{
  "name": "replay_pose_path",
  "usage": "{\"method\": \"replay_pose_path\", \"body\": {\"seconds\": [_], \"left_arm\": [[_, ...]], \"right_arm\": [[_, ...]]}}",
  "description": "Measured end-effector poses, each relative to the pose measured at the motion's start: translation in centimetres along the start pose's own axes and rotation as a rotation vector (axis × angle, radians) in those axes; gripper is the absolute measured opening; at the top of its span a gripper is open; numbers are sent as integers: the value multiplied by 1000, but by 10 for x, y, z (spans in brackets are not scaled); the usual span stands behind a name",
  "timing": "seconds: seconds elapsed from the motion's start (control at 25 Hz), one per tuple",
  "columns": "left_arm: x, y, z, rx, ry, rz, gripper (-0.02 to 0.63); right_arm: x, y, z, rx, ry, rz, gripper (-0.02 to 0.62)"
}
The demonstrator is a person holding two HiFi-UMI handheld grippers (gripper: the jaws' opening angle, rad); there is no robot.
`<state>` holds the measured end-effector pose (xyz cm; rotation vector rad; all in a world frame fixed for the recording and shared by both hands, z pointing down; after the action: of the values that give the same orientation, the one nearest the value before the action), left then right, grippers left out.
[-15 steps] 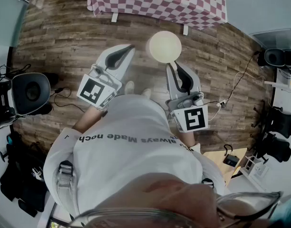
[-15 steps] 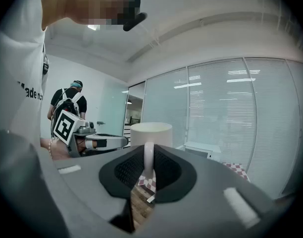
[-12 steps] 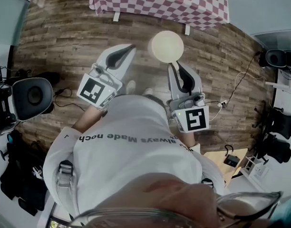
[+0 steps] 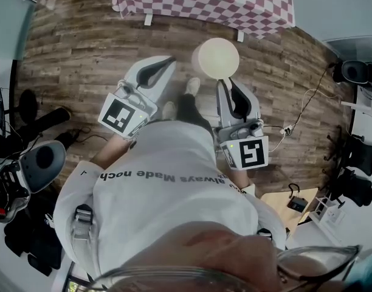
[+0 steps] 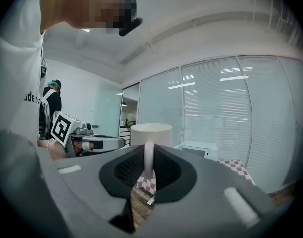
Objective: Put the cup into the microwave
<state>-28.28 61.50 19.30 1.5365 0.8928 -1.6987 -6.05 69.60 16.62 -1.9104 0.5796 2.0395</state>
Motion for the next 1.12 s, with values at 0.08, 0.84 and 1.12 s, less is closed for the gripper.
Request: {"method": "replay_pose_path", "body": {"seconds": [0.08,0.84,1.12], "left_arm": [[-2,8,5,1,-1,3,5],[7,184,96,46,20,-1,5],[10,259,114,58,28,2,5]], "right_arm": [[-2,8,-8,2,-1,-1,41],[5,117,-182,34,-26,-8,41],[6,144,-256,49,-31,-14,41]]}}
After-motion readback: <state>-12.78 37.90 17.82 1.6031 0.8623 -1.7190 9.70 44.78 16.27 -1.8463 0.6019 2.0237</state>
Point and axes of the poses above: the fingertips, and each gripper's own axes: y forward along the fingers, z to its left, x out of its top, the point moved 10 cm from there along -y, backward along the fingers
